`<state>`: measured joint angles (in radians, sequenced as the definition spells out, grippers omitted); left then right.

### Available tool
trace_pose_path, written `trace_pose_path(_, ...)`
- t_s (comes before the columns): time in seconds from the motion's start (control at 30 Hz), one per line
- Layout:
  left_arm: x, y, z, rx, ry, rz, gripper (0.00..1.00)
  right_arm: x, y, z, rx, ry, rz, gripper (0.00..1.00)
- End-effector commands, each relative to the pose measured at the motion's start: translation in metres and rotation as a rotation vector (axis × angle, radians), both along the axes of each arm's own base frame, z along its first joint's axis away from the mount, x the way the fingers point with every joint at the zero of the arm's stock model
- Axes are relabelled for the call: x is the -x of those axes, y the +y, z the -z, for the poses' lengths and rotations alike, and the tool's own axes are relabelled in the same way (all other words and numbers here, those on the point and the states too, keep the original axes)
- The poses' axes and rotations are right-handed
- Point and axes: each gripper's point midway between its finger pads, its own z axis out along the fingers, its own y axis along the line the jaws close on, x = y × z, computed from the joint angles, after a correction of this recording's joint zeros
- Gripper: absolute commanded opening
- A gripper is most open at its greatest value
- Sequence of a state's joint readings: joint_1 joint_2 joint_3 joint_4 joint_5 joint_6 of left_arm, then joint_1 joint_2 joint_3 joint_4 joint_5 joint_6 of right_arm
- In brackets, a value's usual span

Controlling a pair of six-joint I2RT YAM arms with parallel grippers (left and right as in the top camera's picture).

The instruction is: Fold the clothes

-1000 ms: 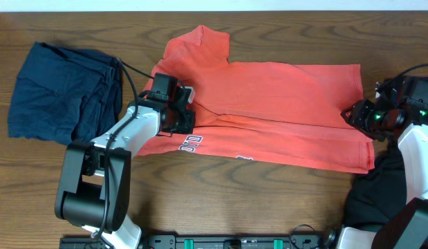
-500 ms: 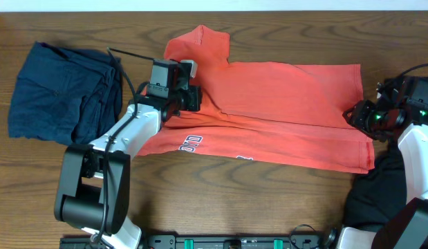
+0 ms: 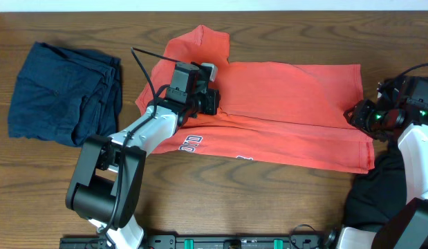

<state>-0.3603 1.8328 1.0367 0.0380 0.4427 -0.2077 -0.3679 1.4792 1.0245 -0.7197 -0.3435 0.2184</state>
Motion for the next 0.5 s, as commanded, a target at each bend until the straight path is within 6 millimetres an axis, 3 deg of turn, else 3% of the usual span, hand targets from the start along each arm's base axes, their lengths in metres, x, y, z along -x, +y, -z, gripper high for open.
trace_pose_path(0.0,-0.002,-0.003,-0.005,0.020,0.015,-0.008,0.06,-0.002,0.003,-0.003,0.010,-0.012,-0.021,0.42)
trace_pose_path(0.07,0.000,-0.004,-0.004,0.019,0.021,-0.003,0.06,-0.002,0.002,-0.003,0.011,-0.013,-0.021,0.42)
trace_pose_path(0.13,0.001,-0.005,-0.004,0.020,0.022,0.000,0.15,-0.002,0.002,-0.003,0.011,-0.014,-0.021,0.42)
trace_pose_path(0.27,0.003,-0.007,-0.005,0.045,0.052,-0.018,0.14,-0.002,0.002,-0.003,0.012,-0.015,-0.021,0.42)
trace_pose_path(0.3,0.004,-0.007,-0.006,0.050,0.058,-0.018,0.22,-0.002,0.002,-0.003,0.012,-0.015,-0.021,0.42)
trace_pose_path(0.33,0.006,-0.008,-0.006,0.056,0.064,-0.011,0.38,-0.003,0.002,-0.003,0.012,-0.016,-0.021,0.42)
trace_pose_path(0.37,0.009,-0.009,-0.007,0.063,0.074,-0.002,0.60,-0.003,0.002,-0.003,0.012,-0.016,-0.021,0.42)
trace_pose_path(0.4,0.011,-0.010,-0.007,0.067,0.082,0.003,0.70,-0.003,0.002,-0.003,0.012,-0.016,-0.021,0.42)
trace_pose_path(0.47,0.015,-0.009,-0.010,0.064,0.095,0.004,0.79,-0.003,0.002,-0.003,0.013,-0.017,-0.021,0.43)
